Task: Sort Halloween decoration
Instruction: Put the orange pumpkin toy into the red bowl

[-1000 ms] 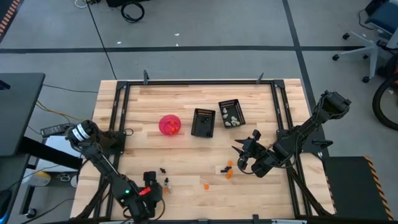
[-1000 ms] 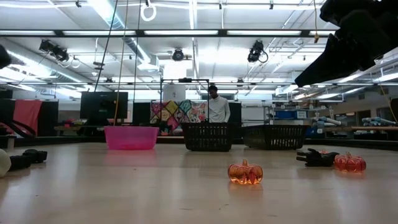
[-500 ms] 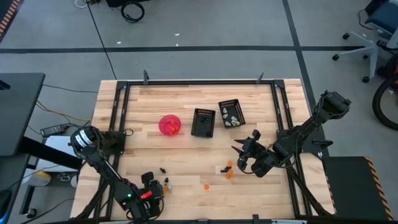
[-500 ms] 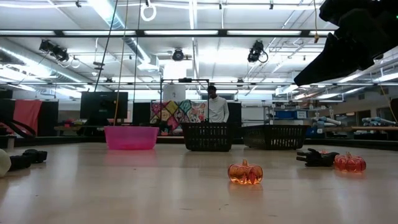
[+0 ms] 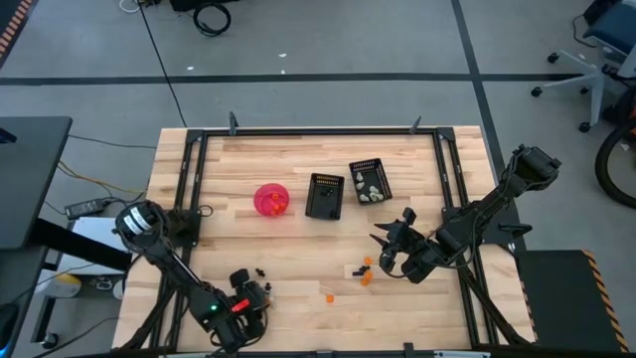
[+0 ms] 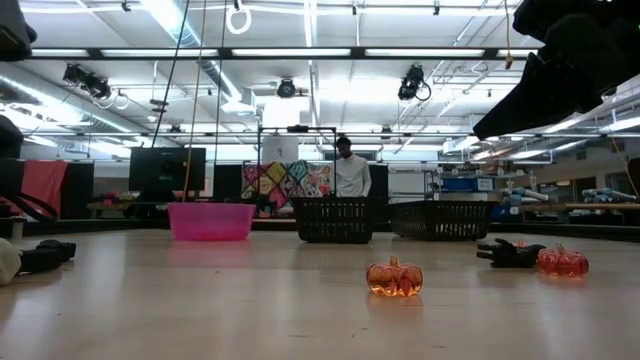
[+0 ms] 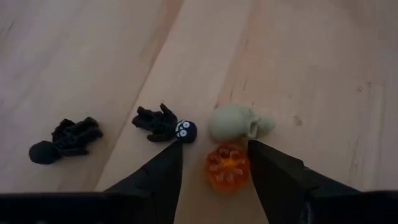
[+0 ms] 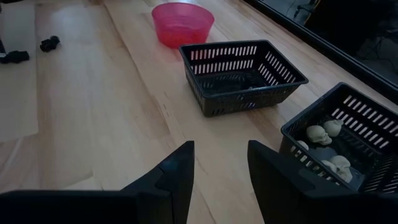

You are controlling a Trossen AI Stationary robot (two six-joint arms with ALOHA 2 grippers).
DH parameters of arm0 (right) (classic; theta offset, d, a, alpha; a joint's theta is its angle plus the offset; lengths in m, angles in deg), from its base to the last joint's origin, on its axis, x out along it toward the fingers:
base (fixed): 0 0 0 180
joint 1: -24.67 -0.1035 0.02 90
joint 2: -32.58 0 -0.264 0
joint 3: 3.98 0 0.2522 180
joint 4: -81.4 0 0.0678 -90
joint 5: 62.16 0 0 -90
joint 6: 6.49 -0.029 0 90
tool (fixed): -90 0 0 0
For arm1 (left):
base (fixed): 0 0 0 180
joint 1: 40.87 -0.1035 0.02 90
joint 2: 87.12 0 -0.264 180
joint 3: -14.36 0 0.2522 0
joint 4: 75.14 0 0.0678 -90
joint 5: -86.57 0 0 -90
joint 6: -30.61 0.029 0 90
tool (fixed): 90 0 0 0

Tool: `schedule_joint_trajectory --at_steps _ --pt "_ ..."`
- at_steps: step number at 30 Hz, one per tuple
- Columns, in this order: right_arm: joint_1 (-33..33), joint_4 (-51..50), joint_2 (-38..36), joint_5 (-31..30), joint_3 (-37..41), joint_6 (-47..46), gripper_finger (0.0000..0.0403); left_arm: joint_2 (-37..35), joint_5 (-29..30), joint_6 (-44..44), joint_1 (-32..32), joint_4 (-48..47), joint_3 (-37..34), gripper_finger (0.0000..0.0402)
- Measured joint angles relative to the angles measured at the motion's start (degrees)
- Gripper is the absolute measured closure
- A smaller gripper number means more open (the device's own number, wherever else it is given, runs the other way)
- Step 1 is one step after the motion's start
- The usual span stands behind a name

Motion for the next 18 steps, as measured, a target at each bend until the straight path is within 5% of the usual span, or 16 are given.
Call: schedule_joint_trajectory --at_steps 11,18 --pt "0.00 0.00 0.00 0.25 0.00 0.37 0.0250 -0.20 -3.12 0.58 0.25 -1.14 0.16 0.0289" --pt "0.00 0.02 0.00 0.26 0.00 0.37 0.0250 -0.26 -4.08 1.93 0.32 -1.76 0.22 0.0298"
